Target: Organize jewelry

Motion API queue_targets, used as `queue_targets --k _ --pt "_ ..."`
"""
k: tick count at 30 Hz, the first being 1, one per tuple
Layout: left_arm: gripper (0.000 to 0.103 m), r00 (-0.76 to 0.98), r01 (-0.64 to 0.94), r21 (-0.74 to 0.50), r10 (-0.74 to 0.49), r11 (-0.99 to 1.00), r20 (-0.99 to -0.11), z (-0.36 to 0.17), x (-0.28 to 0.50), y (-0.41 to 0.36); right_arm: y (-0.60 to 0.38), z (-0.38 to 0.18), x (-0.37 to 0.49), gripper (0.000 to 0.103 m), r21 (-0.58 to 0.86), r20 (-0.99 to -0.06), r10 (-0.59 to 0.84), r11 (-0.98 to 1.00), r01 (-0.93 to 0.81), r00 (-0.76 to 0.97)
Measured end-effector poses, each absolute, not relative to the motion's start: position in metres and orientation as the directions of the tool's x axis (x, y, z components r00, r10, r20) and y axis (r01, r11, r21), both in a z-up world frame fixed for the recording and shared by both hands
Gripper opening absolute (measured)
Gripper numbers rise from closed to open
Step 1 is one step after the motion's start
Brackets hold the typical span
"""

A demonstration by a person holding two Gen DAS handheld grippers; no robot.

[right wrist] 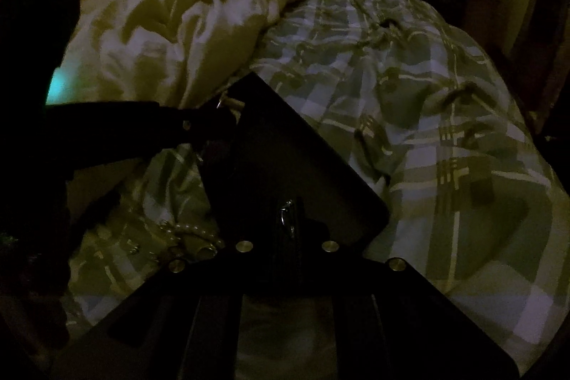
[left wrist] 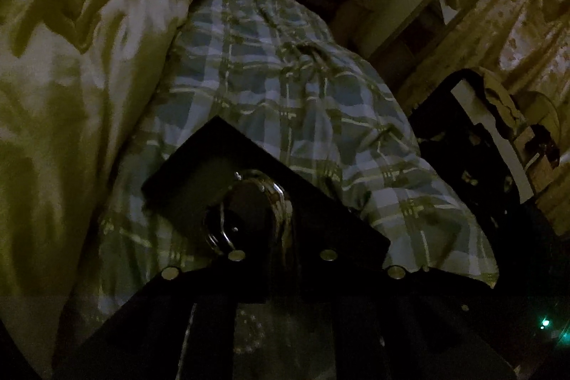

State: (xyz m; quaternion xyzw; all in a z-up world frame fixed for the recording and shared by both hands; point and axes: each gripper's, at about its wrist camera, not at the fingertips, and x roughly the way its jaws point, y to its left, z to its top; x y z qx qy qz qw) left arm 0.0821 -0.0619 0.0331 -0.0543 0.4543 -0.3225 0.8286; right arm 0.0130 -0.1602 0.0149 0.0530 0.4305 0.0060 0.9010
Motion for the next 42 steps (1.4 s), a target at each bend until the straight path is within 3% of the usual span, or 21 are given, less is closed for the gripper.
queue_targets --k 2,4,7,8,9,11,19,28,42 --pt "0.015 0.421 0.486 -0.361 -0.575 0.796 -0.701 0.035 0.08 -0.061 -0.16 0.014 0.013 0.009 0.098 -0.777 0.05 0.994 0.041 0.628" --pt "0.033 0.429 0.487 -0.356 -0.573 0.798 -0.698 0.036 0.078 -0.06 -0.16 0.013 0.013 0.009 0.091 -0.777 0.042 0.995 0.046 0.628" --pt "0.049 0.463 0.484 -0.301 -0.532 0.822 -0.709 0.038 0.073 -0.058 -0.159 0.013 0.012 0.013 0.08 -0.774 0.03 0.996 0.05 0.633" --pt "0.051 0.475 0.483 -0.287 -0.523 0.827 -0.708 0.039 0.071 -0.056 -0.158 0.013 0.011 0.023 0.076 -0.772 0.027 0.996 0.05 0.635" --pt "0.054 0.48 0.48 -0.285 -0.52 0.83 -0.706 0.04 0.069 -0.054 -0.158 0.014 0.011 0.04 0.07 -0.77 0.022 0.996 0.051 0.638" --pt "0.061 0.49 0.47 -0.284 -0.515 0.836 -0.703 0.041 0.066 -0.047 -0.155 0.016 0.007 0.058 0.048 -0.755 -0.001 0.997 0.056 0.656" --pt "0.081 0.537 0.391 -0.256 -0.445 0.884 -0.717 0.035 0.06 -0.02 -0.147 0.018 0.003 0.058 0.013 -0.74 -0.003 1.0 0.019 0.672" --pt "0.085 0.568 0.333 -0.22 -0.381 0.917 -0.729 0.031 0.052 -0.004 -0.14 0.019 -0.003 0.058 0.021 -0.738 0.034 0.999 -0.027 0.674" --pt "0.082 0.538 0.305 -0.162 -0.31 0.939 -0.784 0.028 0.034 0.042 -0.118 0.02 -0.024 0.058 0.044 -0.726 0.139 0.987 -0.156 0.673"
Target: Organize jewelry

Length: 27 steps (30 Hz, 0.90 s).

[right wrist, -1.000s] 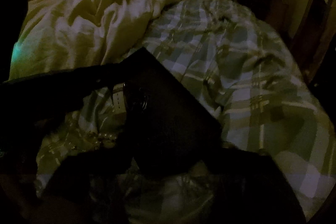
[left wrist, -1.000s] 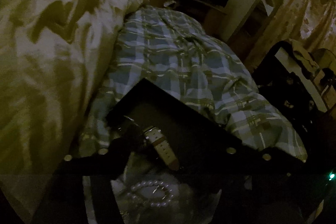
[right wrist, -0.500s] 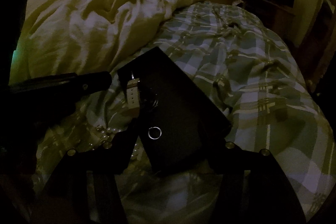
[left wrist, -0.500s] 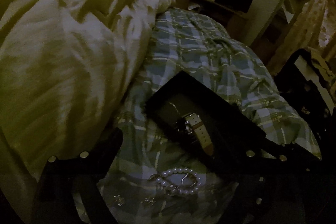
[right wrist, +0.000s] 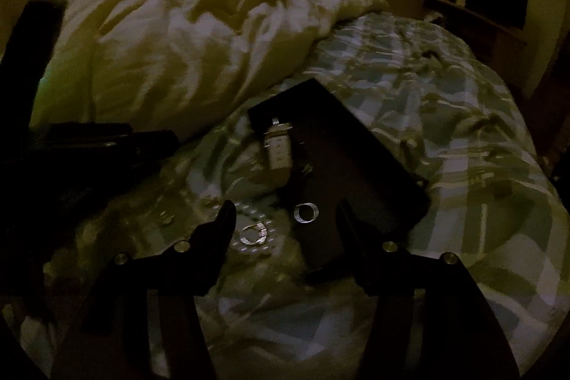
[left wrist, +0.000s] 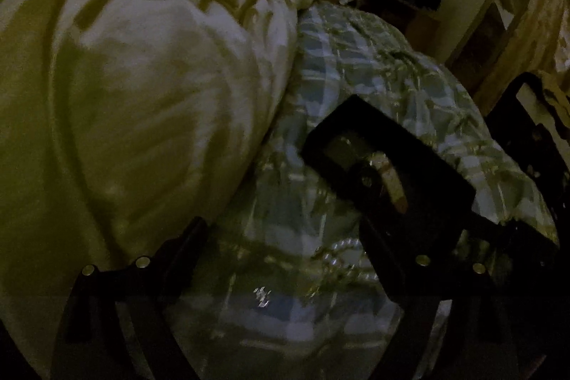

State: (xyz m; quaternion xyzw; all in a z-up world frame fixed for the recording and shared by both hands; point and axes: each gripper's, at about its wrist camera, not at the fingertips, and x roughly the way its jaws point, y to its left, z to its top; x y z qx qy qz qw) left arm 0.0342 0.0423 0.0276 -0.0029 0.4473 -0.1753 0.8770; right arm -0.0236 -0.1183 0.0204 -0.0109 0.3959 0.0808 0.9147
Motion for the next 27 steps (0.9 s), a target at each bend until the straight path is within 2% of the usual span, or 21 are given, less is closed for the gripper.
queue_targets --k 5,10,14,20,27 --pt "0.074 0.52 0.36 -0.084 -0.275 0.929 -0.809 0.023 0.025 0.044 -0.109 0.016 -0.029 0.058 0.088 -0.738 0.212 0.971 -0.221 0.641" --pt "0.054 0.466 0.414 -0.059 -0.267 0.908 -0.844 0.009 0.022 0.039 -0.098 0.006 -0.031 0.058 0.16 -0.76 0.302 0.945 -0.285 0.576" --pt "0.049 0.404 0.474 0.027 -0.19 0.88 -0.895 -0.017 0.019 0.024 -0.093 -0.003 -0.029 0.058 0.175 -0.783 0.315 0.939 -0.296 0.537" --pt "0.043 0.335 0.456 0.08 -0.088 0.886 -0.938 -0.051 0.025 0.025 -0.083 -0.016 -0.023 0.047 0.171 -0.808 0.312 0.936 -0.307 0.499" --pt "0.041 0.33 0.444 0.066 -0.095 0.893 -0.939 -0.059 0.031 0.031 -0.07 -0.027 -0.006 0.039 0.142 -0.825 0.288 0.938 -0.315 0.485"
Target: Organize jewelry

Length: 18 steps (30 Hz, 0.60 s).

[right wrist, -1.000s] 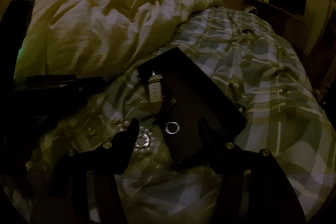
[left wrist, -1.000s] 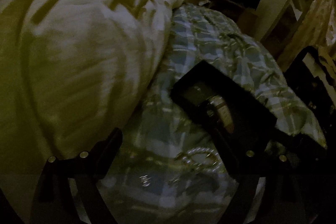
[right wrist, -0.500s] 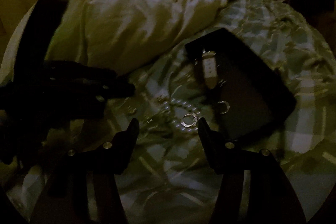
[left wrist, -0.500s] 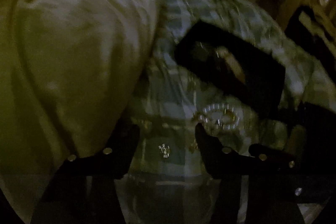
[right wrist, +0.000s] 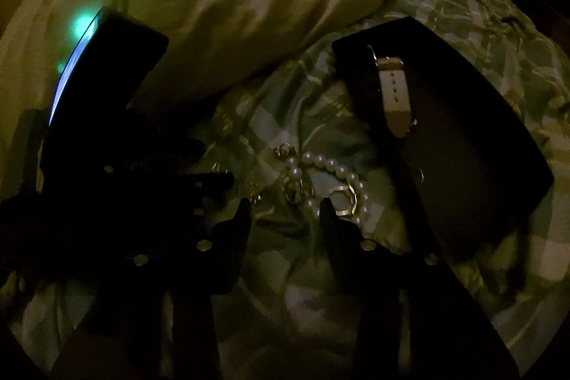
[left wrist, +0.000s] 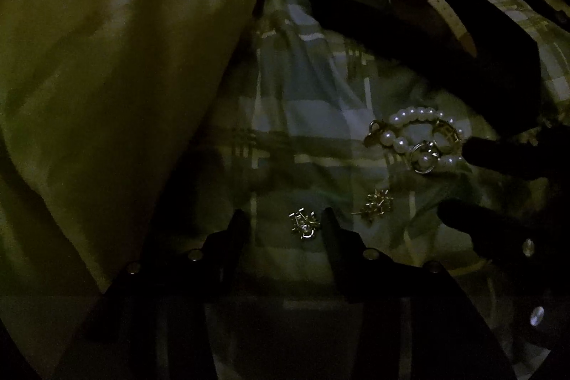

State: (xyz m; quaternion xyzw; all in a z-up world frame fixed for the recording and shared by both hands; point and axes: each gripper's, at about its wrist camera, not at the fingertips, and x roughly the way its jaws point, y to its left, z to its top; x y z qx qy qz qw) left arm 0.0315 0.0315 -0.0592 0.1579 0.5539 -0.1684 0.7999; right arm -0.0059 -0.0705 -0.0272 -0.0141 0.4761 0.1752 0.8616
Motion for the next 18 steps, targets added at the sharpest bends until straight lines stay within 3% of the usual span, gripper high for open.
queue_targets --k 6,13,18 --pt "0.038 0.328 0.442 0.053 -0.106 0.895 -0.939 -0.064 0.036 0.033 -0.072 -0.037 0.009 0.031 0.132 -0.839 0.251 0.955 -0.267 0.483" --pt "0.019 0.328 0.483 0.059 -0.118 0.874 -0.937 -0.064 0.032 0.016 -0.063 -0.046 0.018 0.021 0.102 -0.854 0.232 0.952 -0.288 0.466" --pt "0.017 0.323 0.483 0.049 -0.125 0.874 -0.938 -0.064 0.031 0.014 -0.067 -0.049 0.02 0.019 0.119 -0.854 0.243 0.952 -0.282 0.46"
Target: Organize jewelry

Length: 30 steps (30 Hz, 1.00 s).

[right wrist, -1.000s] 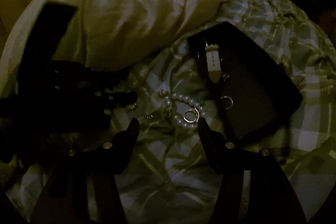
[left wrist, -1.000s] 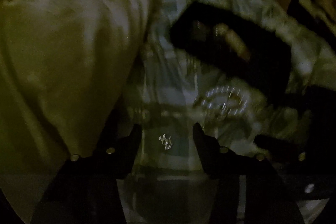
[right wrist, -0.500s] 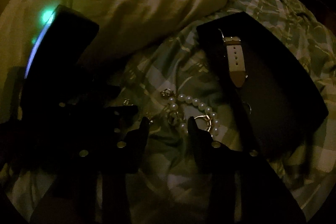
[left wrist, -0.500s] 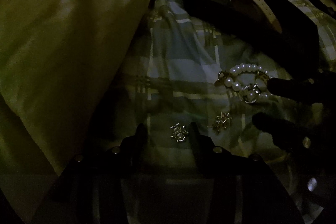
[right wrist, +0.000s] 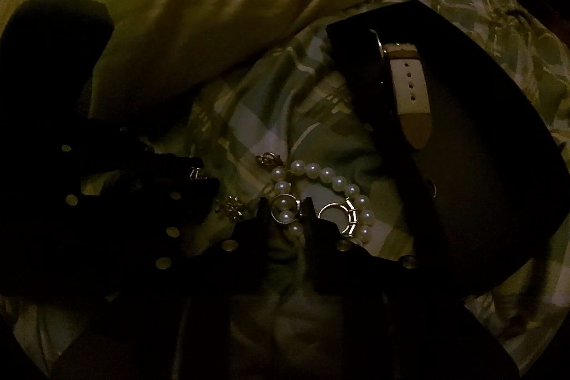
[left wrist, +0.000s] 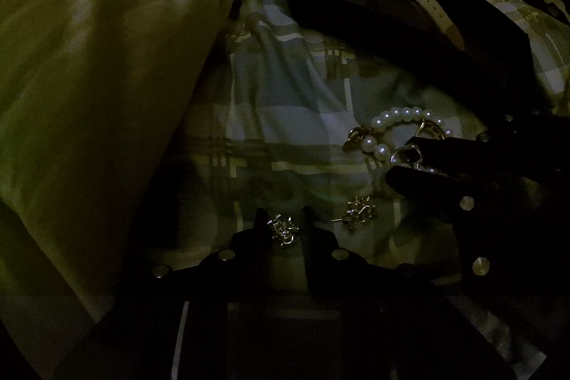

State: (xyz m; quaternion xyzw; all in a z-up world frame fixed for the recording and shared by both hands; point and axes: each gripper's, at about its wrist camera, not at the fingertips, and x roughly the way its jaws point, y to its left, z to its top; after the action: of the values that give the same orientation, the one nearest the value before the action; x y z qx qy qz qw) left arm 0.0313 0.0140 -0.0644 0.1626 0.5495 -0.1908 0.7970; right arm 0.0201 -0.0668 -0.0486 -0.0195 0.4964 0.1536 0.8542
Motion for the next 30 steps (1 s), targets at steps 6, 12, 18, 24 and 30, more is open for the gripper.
queue_targets --k 6,12,18,24,30 --pt "0.017 0.313 0.466 0.016 -0.148 0.885 -0.938 -0.056 0.032 0.021 -0.071 -0.044 0.017 0.019 0.138 -0.837 0.254 0.955 -0.262 0.485" --pt "0.017 0.324 0.441 -0.053 -0.215 0.896 -0.921 -0.04 0.034 0.026 -0.077 -0.035 0.008 0.019 0.154 -0.815 0.267 0.955 -0.252 0.514" --pt "0.017 0.334 0.41 -0.165 -0.316 0.897 -0.888 -0.019 0.035 0.037 -0.079 -0.023 0.001 0.019 0.135 -0.786 0.258 0.959 -0.251 0.561" --pt "0.017 0.384 0.353 -0.228 -0.362 0.908 -0.849 0.004 0.034 0.056 -0.088 0.001 -0.016 0.019 0.11 -0.728 0.243 0.964 -0.241 0.641" --pt "0.017 0.431 0.335 -0.225 -0.361 0.915 -0.827 0.017 0.037 0.054 -0.106 0.018 -0.021 0.019 0.12 -0.691 0.222 0.974 -0.194 0.688"
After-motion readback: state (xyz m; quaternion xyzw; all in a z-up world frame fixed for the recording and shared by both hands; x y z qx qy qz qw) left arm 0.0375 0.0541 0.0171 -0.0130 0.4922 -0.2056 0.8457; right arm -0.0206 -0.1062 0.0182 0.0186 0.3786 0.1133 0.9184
